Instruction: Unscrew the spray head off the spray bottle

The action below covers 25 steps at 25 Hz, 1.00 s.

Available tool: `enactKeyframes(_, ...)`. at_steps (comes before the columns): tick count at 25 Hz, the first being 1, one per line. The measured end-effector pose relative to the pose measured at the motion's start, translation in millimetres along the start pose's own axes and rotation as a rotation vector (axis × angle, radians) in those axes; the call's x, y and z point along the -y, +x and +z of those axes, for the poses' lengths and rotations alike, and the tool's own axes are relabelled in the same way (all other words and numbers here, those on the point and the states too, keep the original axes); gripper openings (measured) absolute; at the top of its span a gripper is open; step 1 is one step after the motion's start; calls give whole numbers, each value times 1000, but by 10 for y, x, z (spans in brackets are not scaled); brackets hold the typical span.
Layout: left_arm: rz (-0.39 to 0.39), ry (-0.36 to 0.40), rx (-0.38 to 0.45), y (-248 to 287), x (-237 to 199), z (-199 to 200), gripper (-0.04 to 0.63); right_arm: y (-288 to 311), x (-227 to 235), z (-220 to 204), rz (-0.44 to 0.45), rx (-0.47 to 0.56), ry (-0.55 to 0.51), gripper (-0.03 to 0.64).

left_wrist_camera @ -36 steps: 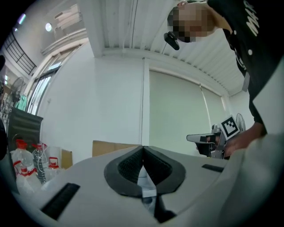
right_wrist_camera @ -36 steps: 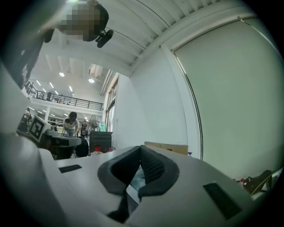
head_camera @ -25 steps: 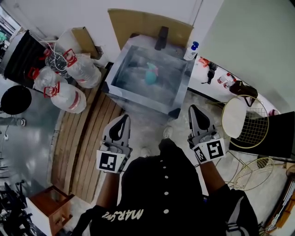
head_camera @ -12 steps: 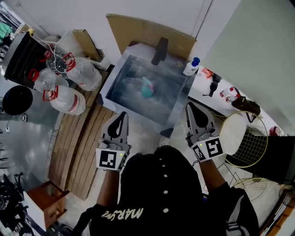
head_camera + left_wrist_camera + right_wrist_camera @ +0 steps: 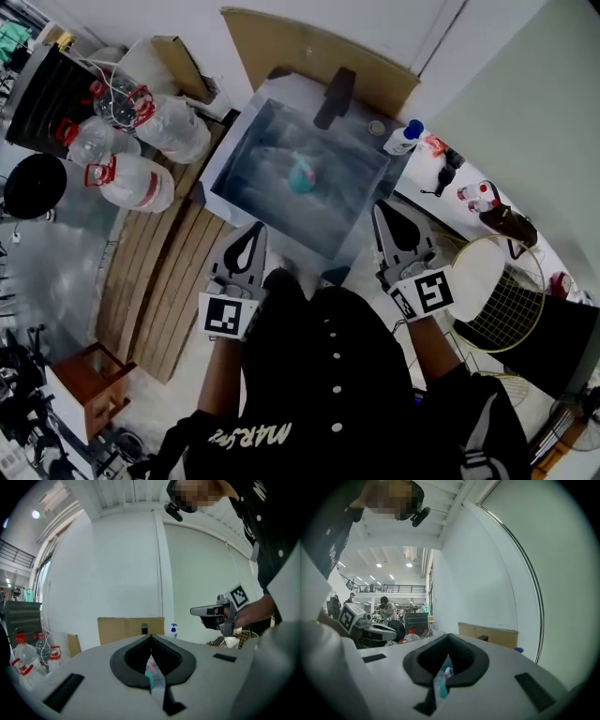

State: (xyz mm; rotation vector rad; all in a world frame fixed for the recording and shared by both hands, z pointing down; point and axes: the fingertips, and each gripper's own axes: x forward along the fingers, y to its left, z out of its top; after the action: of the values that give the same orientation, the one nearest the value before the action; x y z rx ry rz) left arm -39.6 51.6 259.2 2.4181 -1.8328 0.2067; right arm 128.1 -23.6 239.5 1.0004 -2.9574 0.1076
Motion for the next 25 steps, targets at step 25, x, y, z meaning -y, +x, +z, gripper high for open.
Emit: enactKeyframes(25,-756,335,-516,1783,-515,-2326,278,1800,46,-1583,190,-506,-21,233)
